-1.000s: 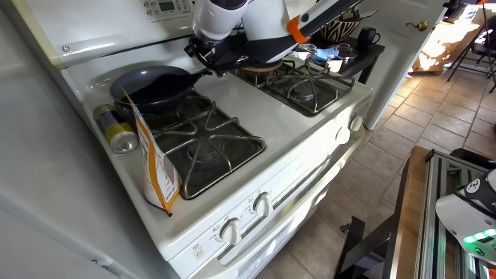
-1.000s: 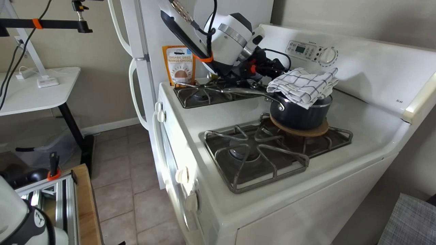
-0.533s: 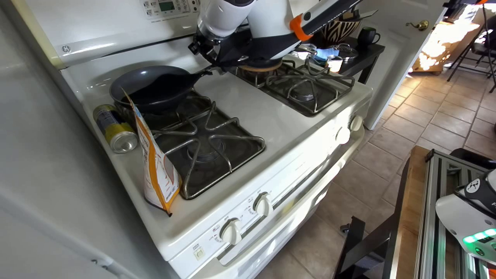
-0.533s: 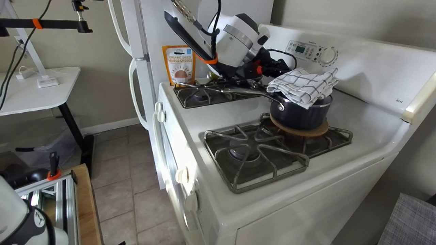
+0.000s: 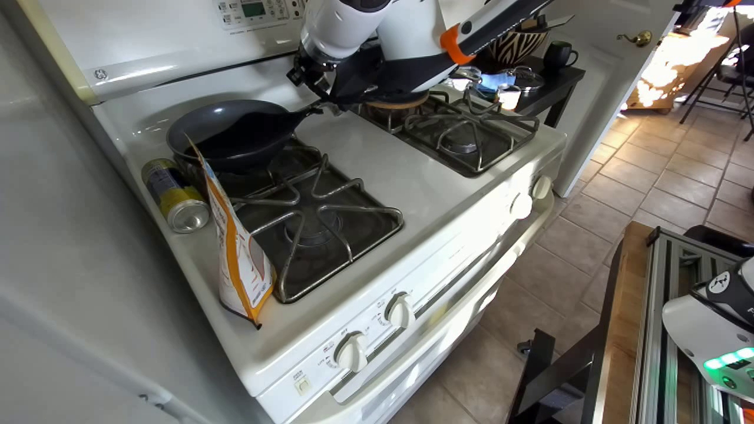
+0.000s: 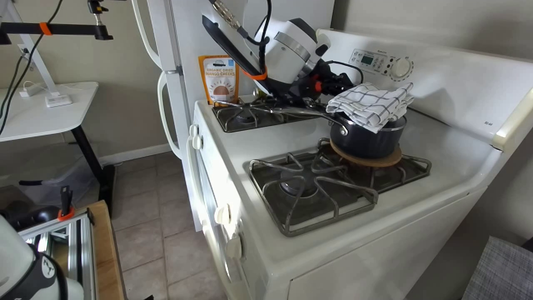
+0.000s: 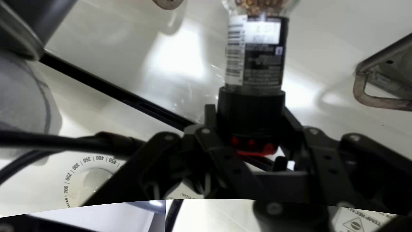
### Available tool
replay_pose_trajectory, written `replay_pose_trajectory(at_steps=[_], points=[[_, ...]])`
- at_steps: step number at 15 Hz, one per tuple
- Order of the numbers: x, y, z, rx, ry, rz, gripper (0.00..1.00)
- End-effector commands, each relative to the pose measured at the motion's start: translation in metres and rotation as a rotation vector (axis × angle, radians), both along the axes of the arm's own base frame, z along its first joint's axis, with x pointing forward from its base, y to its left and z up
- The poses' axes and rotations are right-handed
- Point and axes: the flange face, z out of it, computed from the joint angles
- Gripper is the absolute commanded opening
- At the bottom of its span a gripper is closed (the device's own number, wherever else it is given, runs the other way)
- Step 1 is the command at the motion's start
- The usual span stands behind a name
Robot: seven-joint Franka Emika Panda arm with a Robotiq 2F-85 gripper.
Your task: Move the spice bottle forward
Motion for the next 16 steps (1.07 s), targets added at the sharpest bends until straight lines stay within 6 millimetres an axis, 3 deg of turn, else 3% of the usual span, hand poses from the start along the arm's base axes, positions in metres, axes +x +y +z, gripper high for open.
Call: replay_pose_trajectory(at_steps=[1, 8, 16], points=[[0.005, 0.005, 0.005, 0.103, -0.053, -0.076, 0.19], [0.014, 0.029, 0.015, 0.127, -0.13, -0.254, 0.19], [0.013, 0.041, 0.006, 0.146, -0.146, -0.499, 0.19]])
